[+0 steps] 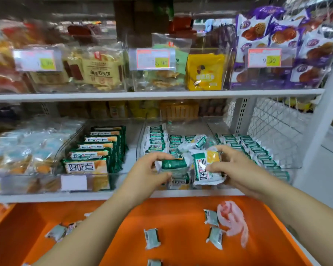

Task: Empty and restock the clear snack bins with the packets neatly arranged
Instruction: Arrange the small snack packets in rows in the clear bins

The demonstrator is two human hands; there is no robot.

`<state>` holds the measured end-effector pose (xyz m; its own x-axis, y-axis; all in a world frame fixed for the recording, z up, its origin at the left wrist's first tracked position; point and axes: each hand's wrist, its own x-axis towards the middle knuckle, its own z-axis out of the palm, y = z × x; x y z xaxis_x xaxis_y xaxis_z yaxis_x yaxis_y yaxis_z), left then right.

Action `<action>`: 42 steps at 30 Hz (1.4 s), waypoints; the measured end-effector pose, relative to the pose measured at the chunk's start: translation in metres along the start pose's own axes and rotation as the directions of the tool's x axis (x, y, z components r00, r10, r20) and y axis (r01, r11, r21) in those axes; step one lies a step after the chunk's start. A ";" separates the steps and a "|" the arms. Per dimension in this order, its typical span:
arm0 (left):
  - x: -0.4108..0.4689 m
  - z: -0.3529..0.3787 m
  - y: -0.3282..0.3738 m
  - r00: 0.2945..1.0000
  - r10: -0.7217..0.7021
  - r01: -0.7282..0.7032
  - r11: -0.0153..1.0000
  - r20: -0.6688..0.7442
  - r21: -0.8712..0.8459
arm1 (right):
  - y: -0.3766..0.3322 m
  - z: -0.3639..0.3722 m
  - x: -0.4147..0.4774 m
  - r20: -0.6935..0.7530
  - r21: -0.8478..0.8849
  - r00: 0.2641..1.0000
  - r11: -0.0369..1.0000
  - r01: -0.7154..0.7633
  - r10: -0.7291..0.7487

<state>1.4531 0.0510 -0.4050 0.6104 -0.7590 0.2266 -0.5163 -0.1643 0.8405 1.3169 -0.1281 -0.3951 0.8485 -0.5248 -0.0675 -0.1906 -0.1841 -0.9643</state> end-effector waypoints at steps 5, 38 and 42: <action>-0.031 0.004 -0.020 0.992 0.123 -0.121 0.991 -0.031 0.057 | 0.018 0.007 -0.013 0.024 0.049 0.999 0.998 -0.039 0.038; -0.039 0.042 -0.067 0.992 -0.110 0.097 0.979 -0.065 -0.181 | 0.038 0.033 -0.009 0.198 -0.118 0.974 0.989 -0.087 0.110; -0.035 0.047 -0.070 0.980 -0.192 0.175 0.951 -0.044 -0.253 | 0.032 0.030 -0.006 0.133 0.048 0.991 0.999 -0.004 -0.003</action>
<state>1.4400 0.0598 -0.4950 0.7239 -0.6850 0.0824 -0.2322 -0.1294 0.9640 1.3202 -0.1056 -0.4329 0.9070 -0.4096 -0.0984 -0.1700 -0.1422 -0.9751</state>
